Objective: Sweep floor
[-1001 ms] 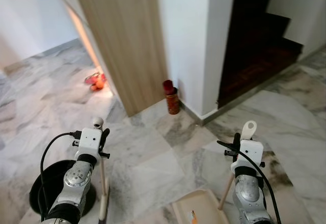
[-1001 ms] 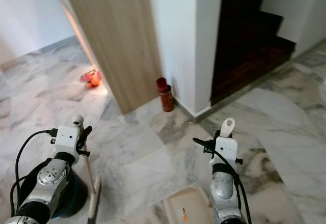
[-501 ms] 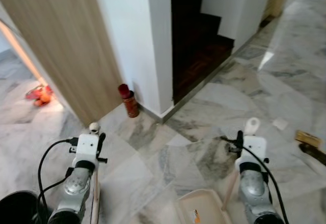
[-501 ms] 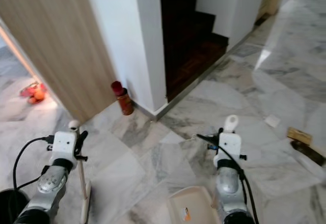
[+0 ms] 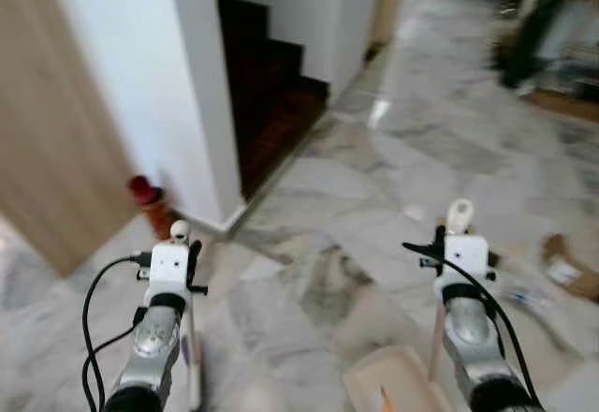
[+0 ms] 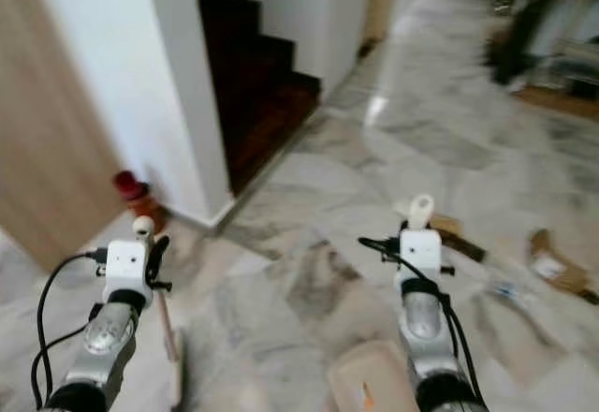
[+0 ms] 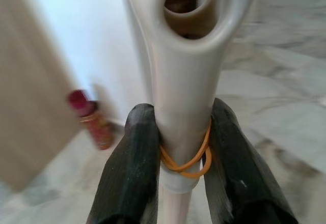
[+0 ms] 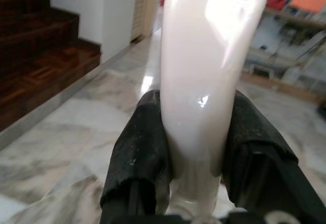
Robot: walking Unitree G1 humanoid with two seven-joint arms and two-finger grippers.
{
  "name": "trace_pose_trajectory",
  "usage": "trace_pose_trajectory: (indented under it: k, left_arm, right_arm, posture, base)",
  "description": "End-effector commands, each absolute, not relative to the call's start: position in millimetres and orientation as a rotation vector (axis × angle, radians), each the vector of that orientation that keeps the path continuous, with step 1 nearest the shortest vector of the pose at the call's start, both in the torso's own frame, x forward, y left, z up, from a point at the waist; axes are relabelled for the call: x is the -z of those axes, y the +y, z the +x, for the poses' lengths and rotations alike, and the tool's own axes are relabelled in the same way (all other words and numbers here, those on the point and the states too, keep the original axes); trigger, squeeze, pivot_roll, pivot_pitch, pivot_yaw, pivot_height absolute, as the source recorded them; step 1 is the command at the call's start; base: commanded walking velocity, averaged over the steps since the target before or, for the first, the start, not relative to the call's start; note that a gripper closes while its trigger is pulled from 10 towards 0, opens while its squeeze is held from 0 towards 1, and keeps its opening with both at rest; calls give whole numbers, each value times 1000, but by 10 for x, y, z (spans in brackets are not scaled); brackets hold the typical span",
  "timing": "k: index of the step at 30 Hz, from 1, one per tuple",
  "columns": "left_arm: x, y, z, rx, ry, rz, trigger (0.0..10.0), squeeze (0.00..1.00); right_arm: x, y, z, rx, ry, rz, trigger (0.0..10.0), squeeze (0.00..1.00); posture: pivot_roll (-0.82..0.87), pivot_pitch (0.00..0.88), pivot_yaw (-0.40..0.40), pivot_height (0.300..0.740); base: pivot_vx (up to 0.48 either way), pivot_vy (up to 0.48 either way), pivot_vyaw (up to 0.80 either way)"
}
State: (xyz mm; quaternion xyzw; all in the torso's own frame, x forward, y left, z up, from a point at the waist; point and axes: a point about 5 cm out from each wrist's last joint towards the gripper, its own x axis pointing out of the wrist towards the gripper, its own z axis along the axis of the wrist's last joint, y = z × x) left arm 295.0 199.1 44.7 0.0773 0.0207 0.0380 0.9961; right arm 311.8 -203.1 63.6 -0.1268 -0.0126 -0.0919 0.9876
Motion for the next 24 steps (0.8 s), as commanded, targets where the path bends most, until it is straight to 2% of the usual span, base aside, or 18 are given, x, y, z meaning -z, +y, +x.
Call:
trace_pose_trajectory:
  k: [1, 11, 20, 24]
  left_arm:
    - [-514, 1992, 2977, -85, 2, 150, 10000, 0]
    - [-531, 1967, 2982, -55, -7, 150, 10000, 0]
    - [-520, 1931, 2975, -21, -4, 157, 10000, 0]
    - [-514, 1935, 2972, -14, -1, 160, 10000, 0]
  right_arm:
    - [-728, -1983, 3173, 167, -67, -249, 10000, 0]
    - [-743, -1968, 3205, 153, -67, -265, 10000, 0]
    - [-659, -1979, 3145, 168, -42, -257, 10000, 0]
    - [-639, -1988, 3133, 179, -34, -239, 10000, 0]
  posture:
    - [69, 0, -23, 740]
    - [72, 0, -4, 740]
    - [62, 0, 16, 740]
    - [64, 0, 17, 740]
  base:
    - [0, 0, -800]
    - [0, 0, -676]
    - [0, 0, 0]
    - [0, 0, -800]
